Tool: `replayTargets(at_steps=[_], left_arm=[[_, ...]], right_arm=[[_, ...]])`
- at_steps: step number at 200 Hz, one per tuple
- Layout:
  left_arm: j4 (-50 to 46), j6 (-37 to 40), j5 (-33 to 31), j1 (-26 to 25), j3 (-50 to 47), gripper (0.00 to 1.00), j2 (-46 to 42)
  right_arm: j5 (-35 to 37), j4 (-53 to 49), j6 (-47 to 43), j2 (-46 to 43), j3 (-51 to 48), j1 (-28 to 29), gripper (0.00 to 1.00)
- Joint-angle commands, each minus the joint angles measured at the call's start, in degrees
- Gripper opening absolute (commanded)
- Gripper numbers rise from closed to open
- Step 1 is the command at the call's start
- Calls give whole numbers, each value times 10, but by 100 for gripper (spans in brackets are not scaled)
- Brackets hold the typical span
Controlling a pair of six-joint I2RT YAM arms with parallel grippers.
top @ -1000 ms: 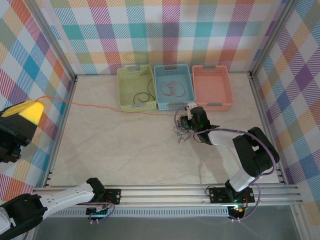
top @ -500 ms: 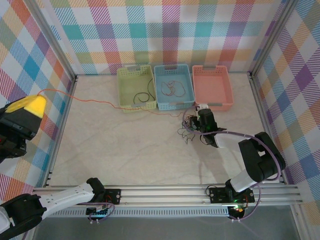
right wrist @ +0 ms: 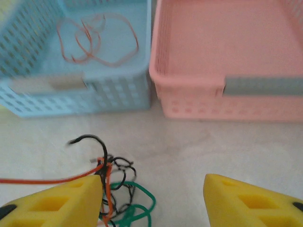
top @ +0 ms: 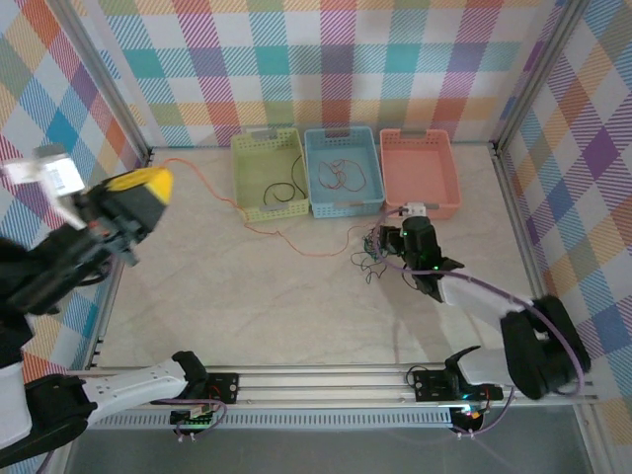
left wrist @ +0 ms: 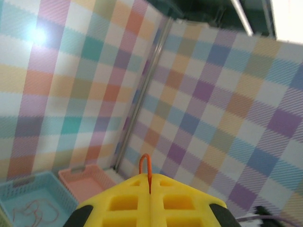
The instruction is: Untangle the cables
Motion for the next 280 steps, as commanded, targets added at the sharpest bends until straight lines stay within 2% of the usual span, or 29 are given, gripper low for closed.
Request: replayTargets(at_steps=[1,20,33,57,79,96,126,183,210,256,280], left_arm=[[4,0,-4,-7,-16,0,31],[7,4,-7,-7,-21,0,39],[-8,6,14,-7,-11,0,52],[-21,0,64,-6,-11,0,72],[-38,3,109,-6,-6,0,94],[-45,2,144,-6,-11,0,106],[-28,-11,172,-6,-30,0,104],[-16,-39,224,-6,-18,0,104],[-23,-37,223,-6,-9,0,107],[-6,-57,257,-6,-3,0,112],[-9,-57,252,-7,2,0,111]], right_arm=[[17,-33,-36,-104,-17,-3,64],[30,-28,-56,-172,-38,-3,65],[-15,8,-63,-204,-55,-3,63],[-245,74,-81,-221,-53,0,58],[-442,107,-60,-208,-27,8,64],[-515,135,-55,-210,-17,32,67],[-540,123,-143,-235,-14,88,73],[-570,133,-200,-161,6,107,75],[-558,120,-209,-119,29,112,71],[-531,161,-220,-32,59,116,67],[-513,151,-222,0,85,117,52]])
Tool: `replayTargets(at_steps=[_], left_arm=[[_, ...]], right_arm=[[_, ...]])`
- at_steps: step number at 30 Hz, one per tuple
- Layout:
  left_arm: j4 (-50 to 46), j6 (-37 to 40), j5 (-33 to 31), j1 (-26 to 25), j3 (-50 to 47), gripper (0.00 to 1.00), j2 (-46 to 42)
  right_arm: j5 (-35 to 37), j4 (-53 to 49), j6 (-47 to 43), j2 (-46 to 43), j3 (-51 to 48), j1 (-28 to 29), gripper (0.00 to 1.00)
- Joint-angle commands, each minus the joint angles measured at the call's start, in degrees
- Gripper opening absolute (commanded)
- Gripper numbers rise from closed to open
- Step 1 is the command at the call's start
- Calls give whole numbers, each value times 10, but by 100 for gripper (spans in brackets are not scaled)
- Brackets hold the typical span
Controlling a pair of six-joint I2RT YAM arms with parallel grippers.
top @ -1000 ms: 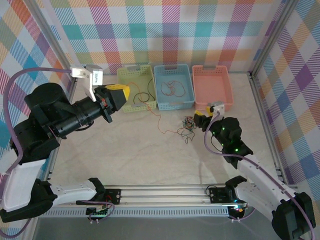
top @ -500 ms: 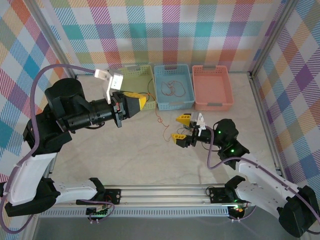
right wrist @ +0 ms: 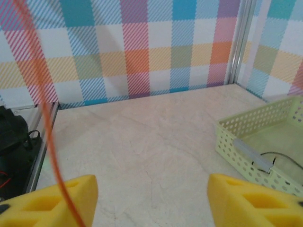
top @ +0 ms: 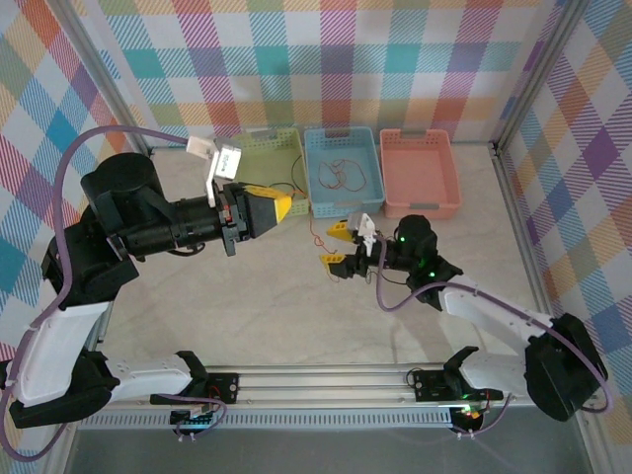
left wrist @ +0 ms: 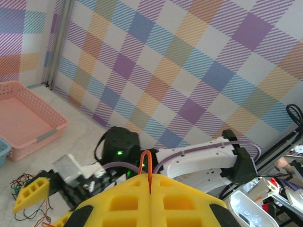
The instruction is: Untangle the cables
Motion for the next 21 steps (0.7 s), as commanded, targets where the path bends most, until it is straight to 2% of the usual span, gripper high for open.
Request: replayTargets(at_steps=[1,2,4,6,7,9,11,12,13,14,15,17,21], left_arm=[[17,-9,13,-7,17,0,-4],[15,-7,10,-6,16,0,-6],[16,-8,-8,-6,10,0,-12],[20,-5,-42,-6,-4,0,-22],[27,-8,-81,-6,-17,0,-31],[17,-22,-180,-6,-38,17,-39],[-17,-33,-271,-7,-53,44,-39],[-28,-36,-308,-6,-69,58,-42],[-32,-39,-339,-6,-95,70,-50],[-28,-49,-366,-6,-130,80,-63],[-18,-55,-382,-6,-174,87,-82],[9,-68,-393,-5,-258,95,-125],[46,-93,-398,-2,-408,99,-195]], right_arm=[[12,19,-15,21,37,4,50],[11,18,-15,22,39,4,43],[11,16,-12,8,38,4,20],[52,20,11,-18,30,5,0],[82,21,39,-33,28,4,0],[130,5,71,-63,31,4,0],[185,-54,113,-89,57,4,0],[232,-111,139,-102,80,4,0],[315,-174,176,-111,103,4,0],[370,-232,219,-119,131,1,0],[392,-266,237,-126,148,-5,0],[395,-300,256,-143,171,-11,0],[408,-330,272,-159,222,-12,0]])
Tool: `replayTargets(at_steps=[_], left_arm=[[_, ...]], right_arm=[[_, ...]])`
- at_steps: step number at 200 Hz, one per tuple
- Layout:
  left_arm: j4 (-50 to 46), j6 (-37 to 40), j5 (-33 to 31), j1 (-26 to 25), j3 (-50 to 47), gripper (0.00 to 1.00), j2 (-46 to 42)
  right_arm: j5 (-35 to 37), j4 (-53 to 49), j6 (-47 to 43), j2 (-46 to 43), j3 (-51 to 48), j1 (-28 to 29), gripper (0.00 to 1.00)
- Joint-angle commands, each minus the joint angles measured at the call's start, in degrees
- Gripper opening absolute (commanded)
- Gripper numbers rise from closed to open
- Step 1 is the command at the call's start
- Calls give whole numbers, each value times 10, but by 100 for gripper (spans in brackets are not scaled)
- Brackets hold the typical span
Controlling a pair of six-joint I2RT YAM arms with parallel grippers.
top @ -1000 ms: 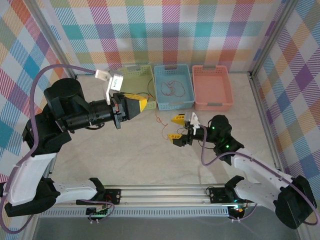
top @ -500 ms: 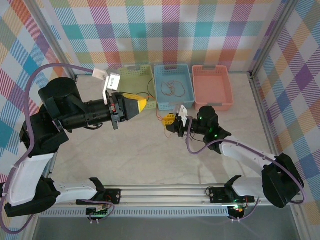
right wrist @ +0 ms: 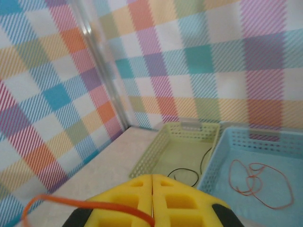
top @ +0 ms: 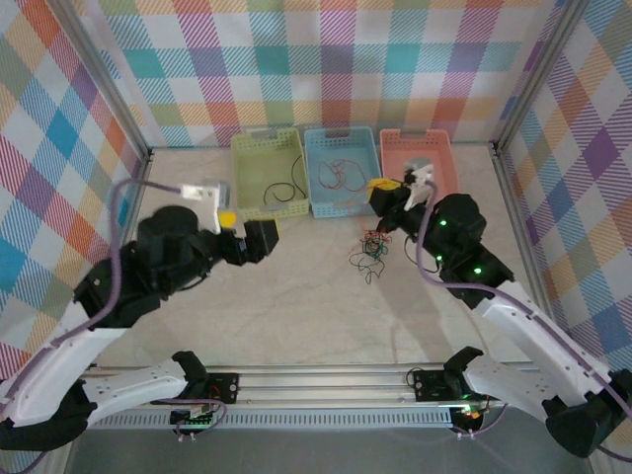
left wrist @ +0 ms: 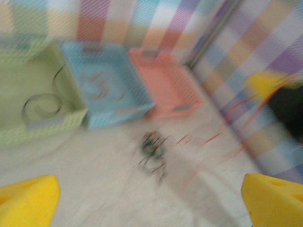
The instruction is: Untangle the cables
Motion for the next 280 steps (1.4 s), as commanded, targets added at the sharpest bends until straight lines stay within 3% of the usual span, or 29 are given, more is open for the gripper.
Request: replayTargets(at_steps=[1,20,52,108,124,202,266,280], left_arm=[[47,-29,-30,-1,-90,99,-48],[87,-19,46,-1,-141,99,-49],[167,-6,117,-1,-192,99,-23],[320,44,260,-1,-203,96,84],[346,59,260,-6,-185,92,127],[439,159,292,-35,-70,93,287],[518,217,235,-35,-22,76,377],[524,227,228,-35,-7,67,397]], right_arm=[[57,-75,52,-9,46,1,0],[53,-81,68,-6,83,1,0],[40,-100,103,10,147,1,0],[39,-117,156,48,244,1,0],[36,-110,176,56,252,1,0],[26,-117,214,74,281,1,0],[7,-130,233,72,285,1,0],[1,-133,238,74,286,1,0]])
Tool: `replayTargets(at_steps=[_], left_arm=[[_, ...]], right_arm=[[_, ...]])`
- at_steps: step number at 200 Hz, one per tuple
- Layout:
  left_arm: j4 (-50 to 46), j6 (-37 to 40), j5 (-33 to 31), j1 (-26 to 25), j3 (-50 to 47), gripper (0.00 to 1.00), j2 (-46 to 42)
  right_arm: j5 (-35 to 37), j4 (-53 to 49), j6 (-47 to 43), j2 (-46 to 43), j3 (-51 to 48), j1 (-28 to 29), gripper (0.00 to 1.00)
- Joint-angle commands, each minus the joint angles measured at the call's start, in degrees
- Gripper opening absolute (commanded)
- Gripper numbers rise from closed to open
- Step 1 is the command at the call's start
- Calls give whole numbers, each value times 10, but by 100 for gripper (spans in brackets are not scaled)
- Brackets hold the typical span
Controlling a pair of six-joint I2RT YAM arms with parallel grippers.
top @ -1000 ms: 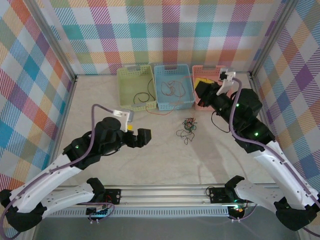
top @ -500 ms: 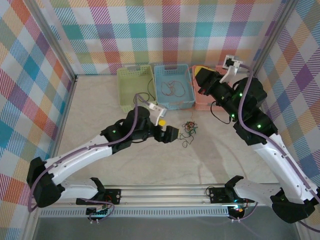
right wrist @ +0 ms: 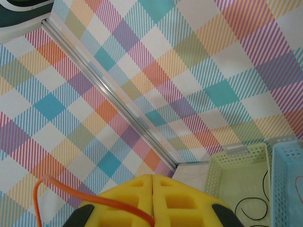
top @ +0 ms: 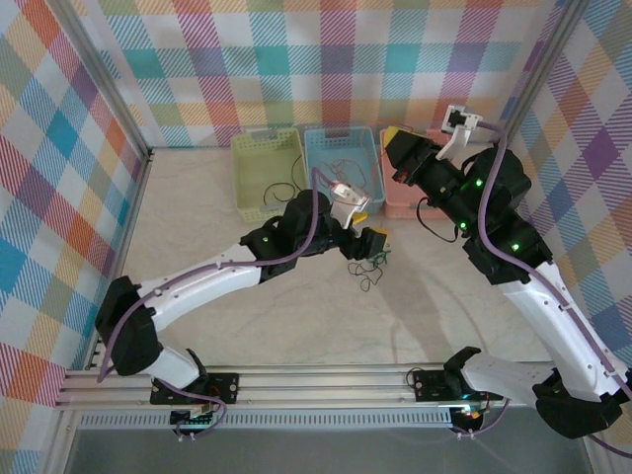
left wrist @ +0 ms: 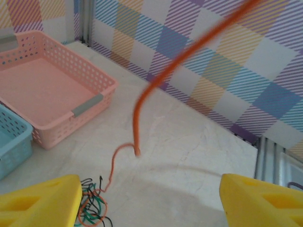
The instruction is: Untangle the cables
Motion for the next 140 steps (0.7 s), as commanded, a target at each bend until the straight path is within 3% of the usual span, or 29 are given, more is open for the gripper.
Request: replayTargets(at_steps=[1,25,45,140], left_arm=[[43,38,-28,-6,37,66,27],[70,41,-24,-6,54,64,55],[60,40,-21,-6,72,52,76],[140,-13,-33,-3,20,44,126]], right_arm=[[-19,1,19,-5,15,1,0],[-25,-4,21,-5,15,0,0],[-18,-12,16,-7,21,1,0],[-32,-13,36,-6,72,1,0]])
